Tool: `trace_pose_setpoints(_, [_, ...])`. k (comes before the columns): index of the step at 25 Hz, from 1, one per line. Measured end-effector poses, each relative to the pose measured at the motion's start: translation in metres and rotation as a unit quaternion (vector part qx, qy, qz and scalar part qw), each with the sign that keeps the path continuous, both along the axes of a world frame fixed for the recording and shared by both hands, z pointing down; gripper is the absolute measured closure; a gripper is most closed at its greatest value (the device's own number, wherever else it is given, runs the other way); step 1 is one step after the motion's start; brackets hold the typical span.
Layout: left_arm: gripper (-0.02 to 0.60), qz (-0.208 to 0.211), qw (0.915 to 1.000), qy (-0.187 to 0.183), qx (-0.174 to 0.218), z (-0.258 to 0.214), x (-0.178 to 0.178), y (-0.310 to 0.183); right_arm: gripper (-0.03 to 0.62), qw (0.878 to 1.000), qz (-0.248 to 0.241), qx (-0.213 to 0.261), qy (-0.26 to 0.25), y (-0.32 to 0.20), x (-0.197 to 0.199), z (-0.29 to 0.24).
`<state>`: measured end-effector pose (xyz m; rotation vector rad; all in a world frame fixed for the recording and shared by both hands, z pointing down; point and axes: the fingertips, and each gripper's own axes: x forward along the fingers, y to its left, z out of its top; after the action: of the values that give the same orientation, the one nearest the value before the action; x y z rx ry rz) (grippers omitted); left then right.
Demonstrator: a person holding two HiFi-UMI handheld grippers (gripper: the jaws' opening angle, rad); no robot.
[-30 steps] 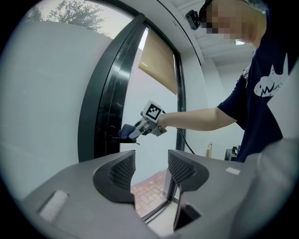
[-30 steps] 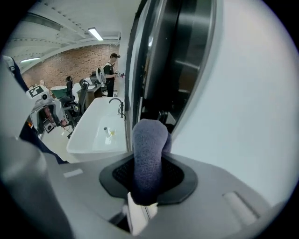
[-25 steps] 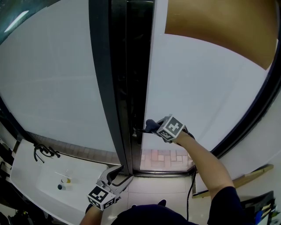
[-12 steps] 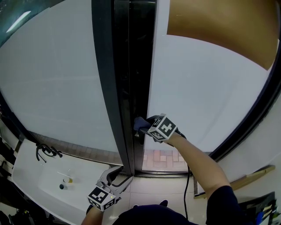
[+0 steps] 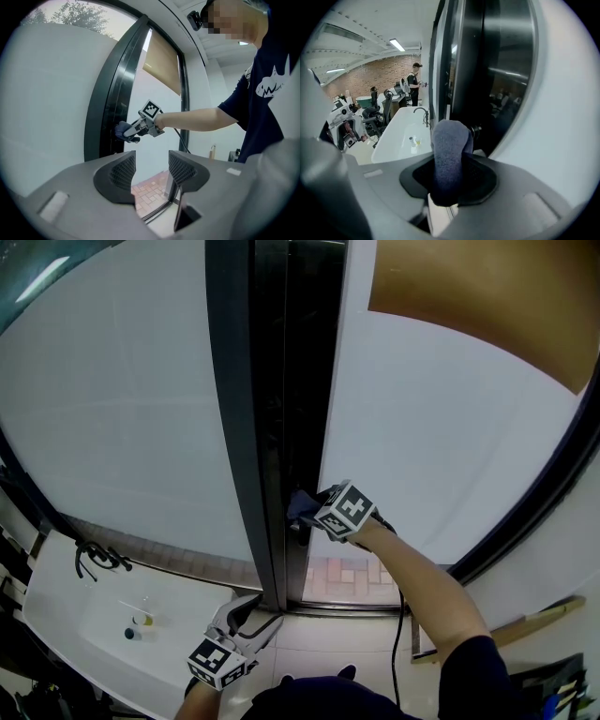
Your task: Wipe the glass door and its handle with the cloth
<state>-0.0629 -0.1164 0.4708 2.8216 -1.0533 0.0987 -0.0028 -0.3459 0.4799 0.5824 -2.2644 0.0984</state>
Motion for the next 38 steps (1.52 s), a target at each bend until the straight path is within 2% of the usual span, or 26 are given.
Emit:
trace_pose_setpoints(7, [0.367, 0.015, 0.9999, -0.002, 0.003, -0.004, 0.010, -0.006, 0.491, 1.000, 0.021, -0.014, 0.004, 0.005, 0.038, 0.004])
trace_pose_setpoints(14, [0.367, 0.030, 0.9995, -0.003, 0.007, -0.003, 0.018, -0.010, 0.491, 0.999, 0.043, -0.007, 0.029, 0.006, 0.074, 0.006])
trace_pose_setpoints(16, [0.367, 0.029, 0.9995, -0.004, 0.008, -0.006, 0.017, -0.010, 0.491, 0.998, 0.041, 0.016, 0.047, 0.010, 0.078, 0.003])
trace_pose_setpoints(19, [0.367, 0.025, 0.9997, -0.005, 0.007, -0.005, 0.010, -0.010, 0.491, 0.991, -0.008, 0.109, 0.082, 0.021, 0.064, -0.010])
trace_pose_setpoints(23, [0.367, 0.016, 0.9998, -0.007, 0.003, -0.004, 0.001, -0.012, 0.491, 0.965, -0.068, 0.220, 0.122, 0.028, 0.022, -0.022])
trace_pose_setpoints(28, [0.367, 0.014, 0.9999, -0.007, 0.006, -0.006, -0.002, -0.010, 0.491, 0.928, -0.114, 0.304, 0.185, 0.027, -0.026, -0.004])
trace_pose_setpoints(30, [0.367, 0.010, 0.9999, -0.007, 0.005, -0.008, -0.005, -0.009, 0.491, 0.906, -0.127, 0.338, 0.221, 0.024, -0.036, 0.008])
trace_pose_setpoints(35, [0.367, 0.006, 1.0000, -0.004, 0.003, -0.001, -0.012, -0.006, 0.491, 0.837, -0.153, 0.423, 0.311, 0.018, -0.035, 0.028])
trace_pose_setpoints(38, [0.367, 0.004, 1.0000, -0.005, 0.000, 0.002, -0.014, -0.006, 0.491, 0.814, -0.166, 0.447, 0.330, 0.021, -0.028, 0.031])
